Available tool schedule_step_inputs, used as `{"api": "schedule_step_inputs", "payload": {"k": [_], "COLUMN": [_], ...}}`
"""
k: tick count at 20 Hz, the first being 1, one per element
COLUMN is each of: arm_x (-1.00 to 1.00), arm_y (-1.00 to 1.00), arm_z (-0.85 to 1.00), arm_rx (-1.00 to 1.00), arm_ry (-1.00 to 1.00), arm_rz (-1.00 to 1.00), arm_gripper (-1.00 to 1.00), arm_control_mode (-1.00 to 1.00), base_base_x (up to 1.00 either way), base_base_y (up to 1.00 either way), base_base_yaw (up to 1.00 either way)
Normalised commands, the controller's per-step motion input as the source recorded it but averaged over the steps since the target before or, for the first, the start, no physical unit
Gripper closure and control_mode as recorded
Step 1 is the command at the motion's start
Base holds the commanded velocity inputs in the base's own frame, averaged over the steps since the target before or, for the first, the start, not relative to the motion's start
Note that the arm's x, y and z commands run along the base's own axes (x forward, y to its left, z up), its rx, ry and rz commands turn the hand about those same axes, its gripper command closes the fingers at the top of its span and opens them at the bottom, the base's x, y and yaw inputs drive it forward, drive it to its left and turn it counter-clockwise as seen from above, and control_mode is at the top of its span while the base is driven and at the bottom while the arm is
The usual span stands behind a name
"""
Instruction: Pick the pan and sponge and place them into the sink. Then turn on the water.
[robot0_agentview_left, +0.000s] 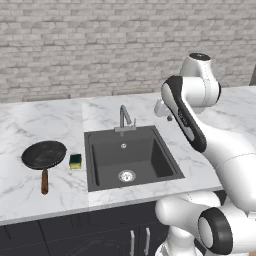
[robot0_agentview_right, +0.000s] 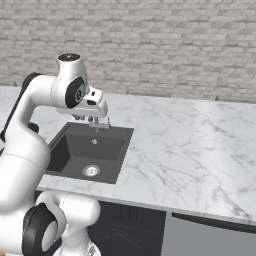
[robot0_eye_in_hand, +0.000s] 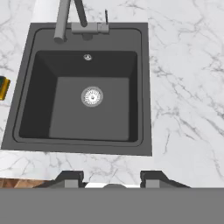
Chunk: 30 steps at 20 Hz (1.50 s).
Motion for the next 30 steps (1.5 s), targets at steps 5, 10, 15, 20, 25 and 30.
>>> {"api": "schedule_step_inputs", "payload": {"k": [5, 10, 15, 20, 25, 30], "arm_x": [0.00, 0.00, 0.00, 0.00, 0.00, 0.00], "arm_y": [0.04, 0.21, 0.31, 0.32, 0.41, 0.42], "arm_z": [-0.02, -0.13, -0.17, -0.11, -0.13, -0.12], "arm_rx": [0.04, 0.02, 0.01, 0.02, 0.00, 0.01], "arm_ry": [0.00, 0.00, 0.04, 0.04, 0.03, 0.08], "arm_rz": [0.00, 0.00, 0.00, 0.00, 0.00, 0.01], "arm_gripper": [-1.00, -1.00, -1.00, -1.00, -1.00, -1.00], "arm_control_mode": [-1.00, -1.00, -1.00, -1.00, -1.00, -1.00], "base_base_x": [0.00, 0.00, 0.00, 0.00, 0.00, 0.00], "base_base_y": [0.00, 0.00, 0.00, 0.00, 0.00, 0.00], "base_base_yaw": [0.00, 0.00, 0.00, 0.00, 0.00, 0.00]}}
